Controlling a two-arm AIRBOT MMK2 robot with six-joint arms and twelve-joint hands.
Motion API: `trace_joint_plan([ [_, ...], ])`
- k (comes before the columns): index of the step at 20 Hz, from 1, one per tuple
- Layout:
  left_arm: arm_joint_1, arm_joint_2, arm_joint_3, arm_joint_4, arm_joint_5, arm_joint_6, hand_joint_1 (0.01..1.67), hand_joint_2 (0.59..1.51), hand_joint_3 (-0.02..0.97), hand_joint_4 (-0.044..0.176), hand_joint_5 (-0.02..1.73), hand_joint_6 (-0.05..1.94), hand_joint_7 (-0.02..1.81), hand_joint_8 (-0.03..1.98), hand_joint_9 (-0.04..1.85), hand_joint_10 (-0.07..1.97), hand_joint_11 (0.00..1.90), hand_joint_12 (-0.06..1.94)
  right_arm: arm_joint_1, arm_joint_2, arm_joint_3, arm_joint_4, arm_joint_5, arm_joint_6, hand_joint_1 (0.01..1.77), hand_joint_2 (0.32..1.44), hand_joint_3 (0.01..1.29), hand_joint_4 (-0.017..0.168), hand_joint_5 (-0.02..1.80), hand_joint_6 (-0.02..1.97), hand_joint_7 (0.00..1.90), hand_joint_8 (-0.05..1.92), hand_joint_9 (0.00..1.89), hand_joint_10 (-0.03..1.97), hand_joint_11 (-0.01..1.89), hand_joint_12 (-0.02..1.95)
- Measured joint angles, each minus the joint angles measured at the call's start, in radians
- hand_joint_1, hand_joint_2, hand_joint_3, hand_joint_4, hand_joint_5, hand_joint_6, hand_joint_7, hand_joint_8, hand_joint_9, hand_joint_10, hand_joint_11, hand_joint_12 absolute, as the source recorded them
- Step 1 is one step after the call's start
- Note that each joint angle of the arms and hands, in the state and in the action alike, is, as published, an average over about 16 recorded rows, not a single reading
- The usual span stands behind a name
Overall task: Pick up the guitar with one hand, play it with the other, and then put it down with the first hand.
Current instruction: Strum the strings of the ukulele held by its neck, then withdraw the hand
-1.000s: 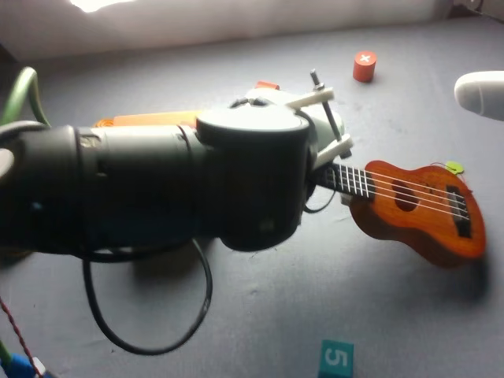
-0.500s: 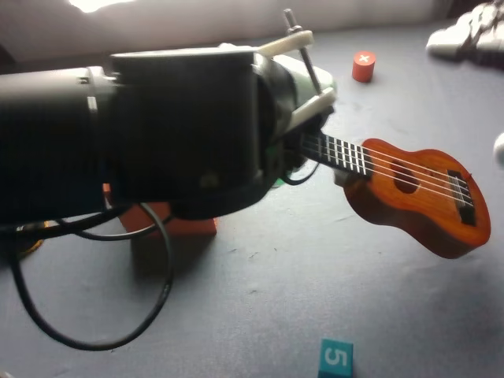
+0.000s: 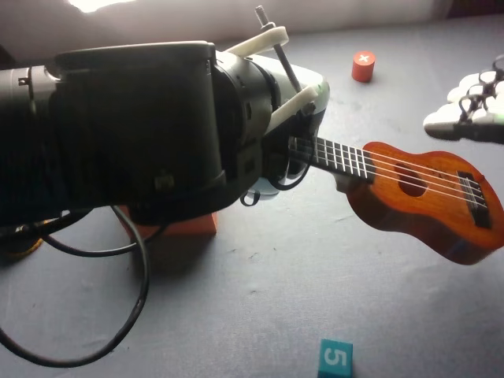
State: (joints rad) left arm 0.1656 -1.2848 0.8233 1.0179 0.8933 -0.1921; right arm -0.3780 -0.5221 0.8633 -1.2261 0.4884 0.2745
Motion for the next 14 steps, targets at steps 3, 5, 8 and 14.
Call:
trace_joint_plan([
  [3,-0.005,0.004,-0.010,-0.001,-0.005,-0.004,1.47,1.087,-0.017,0.023,1.30,1.89,1.33,1.98,1.43,1.94,1.46,1.91,-0.008,-0.003,-0.001,-0.062,0.003,0.036,0.07,1.29,0.02,-0.004,0.02,0.03,0.06,0.02,0.02,0.01,0.02,0.00],
  [5,-0.008,0.005,-0.015,-0.001,-0.007,-0.006,1.47,1.087,-0.017,0.021,1.30,1.89,1.33,1.98,1.43,1.94,1.47,1.91,-0.014,-0.006,-0.003,-0.100,0.005,0.056,0.07,1.29,0.02,-0.004,0.02,0.03,0.06,0.02,0.02,0.01,0.02,0.00],
  [8,-0.011,0.005,-0.019,0.000,-0.008,-0.007,1.47,1.087,-0.017,0.019,1.30,1.89,1.33,1.98,1.43,1.94,1.47,1.91,-0.021,-0.010,-0.007,-0.141,0.008,0.081,0.06,1.29,0.02,-0.004,0.02,0.02,0.06,0.02,0.02,0.01,0.02,0.00],
  [14,-0.015,0.005,-0.021,0.000,-0.006,-0.002,1.47,1.087,-0.017,0.017,1.29,1.87,1.33,1.98,1.43,1.94,1.47,1.91,-0.031,-0.010,-0.020,-0.196,0.020,0.137,0.07,1.29,0.02,-0.006,0.01,0.01,0.04,0.01,0.01,0.01,0.02,0.00],
])
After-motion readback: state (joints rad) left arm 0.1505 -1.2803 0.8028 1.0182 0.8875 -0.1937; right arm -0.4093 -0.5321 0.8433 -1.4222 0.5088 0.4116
